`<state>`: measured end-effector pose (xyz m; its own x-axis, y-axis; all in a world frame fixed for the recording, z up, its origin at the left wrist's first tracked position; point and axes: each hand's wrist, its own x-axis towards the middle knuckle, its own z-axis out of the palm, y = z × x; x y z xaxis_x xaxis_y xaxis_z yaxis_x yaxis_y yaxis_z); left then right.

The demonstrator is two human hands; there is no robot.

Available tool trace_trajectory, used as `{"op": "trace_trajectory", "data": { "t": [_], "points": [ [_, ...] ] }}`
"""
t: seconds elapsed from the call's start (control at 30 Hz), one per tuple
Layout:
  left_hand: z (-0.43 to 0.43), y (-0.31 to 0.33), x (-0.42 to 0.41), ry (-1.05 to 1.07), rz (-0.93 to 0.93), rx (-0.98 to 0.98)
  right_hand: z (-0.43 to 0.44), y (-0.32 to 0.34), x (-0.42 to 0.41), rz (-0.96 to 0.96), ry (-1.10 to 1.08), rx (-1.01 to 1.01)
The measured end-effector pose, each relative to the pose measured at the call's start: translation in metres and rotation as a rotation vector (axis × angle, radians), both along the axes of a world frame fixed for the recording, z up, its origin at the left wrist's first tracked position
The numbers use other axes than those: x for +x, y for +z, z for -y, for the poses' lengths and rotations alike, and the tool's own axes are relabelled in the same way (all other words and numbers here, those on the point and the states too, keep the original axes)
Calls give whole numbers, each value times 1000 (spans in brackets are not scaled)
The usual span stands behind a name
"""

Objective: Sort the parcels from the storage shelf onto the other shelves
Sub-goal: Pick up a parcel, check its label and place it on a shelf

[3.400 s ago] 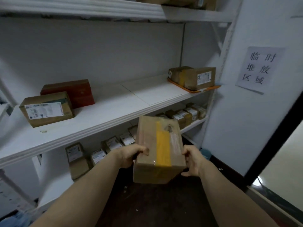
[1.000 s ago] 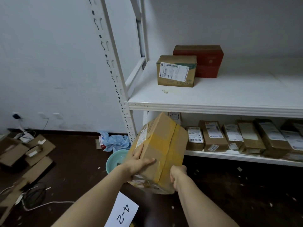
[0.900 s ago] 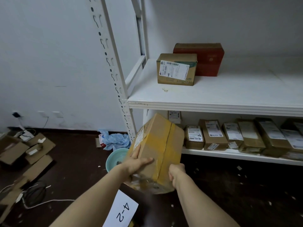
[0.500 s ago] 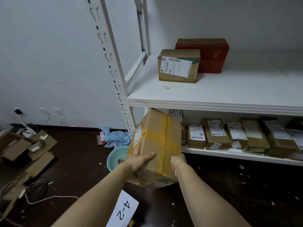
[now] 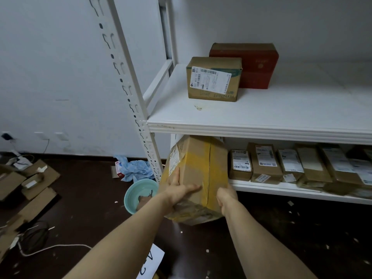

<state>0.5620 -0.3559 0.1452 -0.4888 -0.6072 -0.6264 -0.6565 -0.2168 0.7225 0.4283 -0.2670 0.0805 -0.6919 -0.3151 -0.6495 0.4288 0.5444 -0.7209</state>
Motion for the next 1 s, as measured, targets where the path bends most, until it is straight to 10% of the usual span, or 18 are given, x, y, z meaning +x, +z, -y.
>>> {"op": "trace_trajectory", "data": {
  "t": [0.47, 0.83, 1.0],
  "points": [
    [-7, 8, -21, -371, 394, -297, 45, 0, -4, 142, 11, -204],
    [49, -57, -9, 389, 105, 172, 45, -8, -14, 73, 277, -110],
    [58, -94, -5, 293, 194, 232, 38, -16, -15, 13, 417, -48]
  ]
}}
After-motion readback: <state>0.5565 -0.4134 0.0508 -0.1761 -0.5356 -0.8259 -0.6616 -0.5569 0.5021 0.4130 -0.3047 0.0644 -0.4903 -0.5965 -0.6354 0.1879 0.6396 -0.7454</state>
